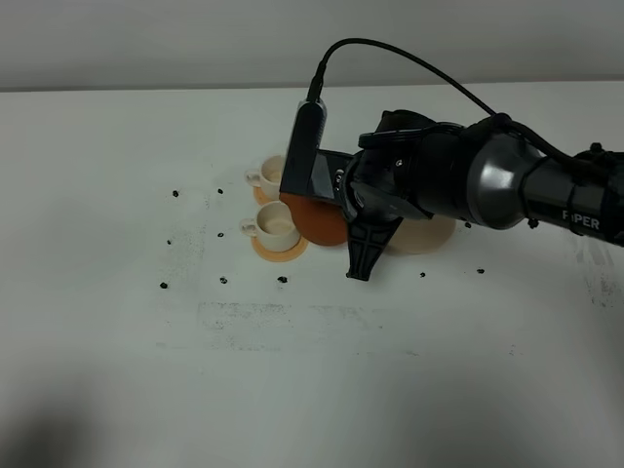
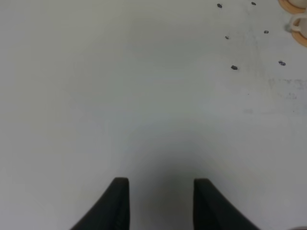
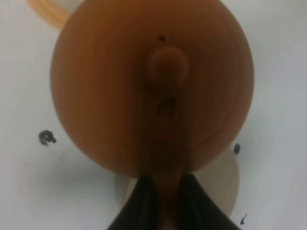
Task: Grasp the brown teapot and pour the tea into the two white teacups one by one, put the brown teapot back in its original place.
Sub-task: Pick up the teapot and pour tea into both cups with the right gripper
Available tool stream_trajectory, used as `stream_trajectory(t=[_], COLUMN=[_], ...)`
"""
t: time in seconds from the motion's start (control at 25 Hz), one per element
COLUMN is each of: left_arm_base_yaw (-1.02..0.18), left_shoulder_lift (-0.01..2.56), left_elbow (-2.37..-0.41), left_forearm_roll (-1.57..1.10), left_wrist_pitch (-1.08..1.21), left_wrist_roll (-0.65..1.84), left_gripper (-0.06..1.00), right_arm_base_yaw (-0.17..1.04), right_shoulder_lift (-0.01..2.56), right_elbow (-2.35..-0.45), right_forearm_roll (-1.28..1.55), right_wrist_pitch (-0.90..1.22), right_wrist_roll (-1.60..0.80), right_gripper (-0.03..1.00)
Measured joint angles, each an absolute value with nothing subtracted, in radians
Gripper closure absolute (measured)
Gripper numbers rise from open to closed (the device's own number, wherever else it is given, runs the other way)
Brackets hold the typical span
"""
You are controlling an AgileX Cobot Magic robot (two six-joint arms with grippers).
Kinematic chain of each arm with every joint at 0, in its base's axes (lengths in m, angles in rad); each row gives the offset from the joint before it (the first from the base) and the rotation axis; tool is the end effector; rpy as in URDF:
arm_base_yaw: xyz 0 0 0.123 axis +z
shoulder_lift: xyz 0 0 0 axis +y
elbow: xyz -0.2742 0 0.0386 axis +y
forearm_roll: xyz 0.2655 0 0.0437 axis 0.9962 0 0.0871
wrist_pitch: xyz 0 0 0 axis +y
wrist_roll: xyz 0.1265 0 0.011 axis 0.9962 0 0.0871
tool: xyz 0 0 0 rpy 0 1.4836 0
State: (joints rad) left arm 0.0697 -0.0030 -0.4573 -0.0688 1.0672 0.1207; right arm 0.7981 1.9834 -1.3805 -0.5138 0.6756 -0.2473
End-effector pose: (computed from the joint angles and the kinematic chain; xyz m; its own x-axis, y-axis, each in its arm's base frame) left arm 0.0546 -0.0039 0.2550 -0.4942 0.0529 -0.8678 0.0259 0.9986 0.0461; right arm 0.3357 0.2884 0.1351 -0.1347 -0.9763 -0.1695 -0.8517 0.2015 -0.4838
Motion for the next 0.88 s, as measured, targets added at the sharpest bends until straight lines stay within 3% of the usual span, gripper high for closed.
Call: stream_trajectory(t=[0.88], left_arm_base_yaw=[0.070], left_shoulder_lift=[-0.003], left_elbow=[-0.457], left_forearm_roll=[-0.069], left_wrist_pitch=[1.067], left_wrist_roll=[0.121], left_gripper=[0.60], right_arm_base_yaw=[0.818], right_shoulder_lift=[2.002], right_elbow=[-1.381], right_forearm_roll=[-0.740], right_wrist_pitch=[0.677], right_wrist_roll=[-0.269], right_gripper=[0.84])
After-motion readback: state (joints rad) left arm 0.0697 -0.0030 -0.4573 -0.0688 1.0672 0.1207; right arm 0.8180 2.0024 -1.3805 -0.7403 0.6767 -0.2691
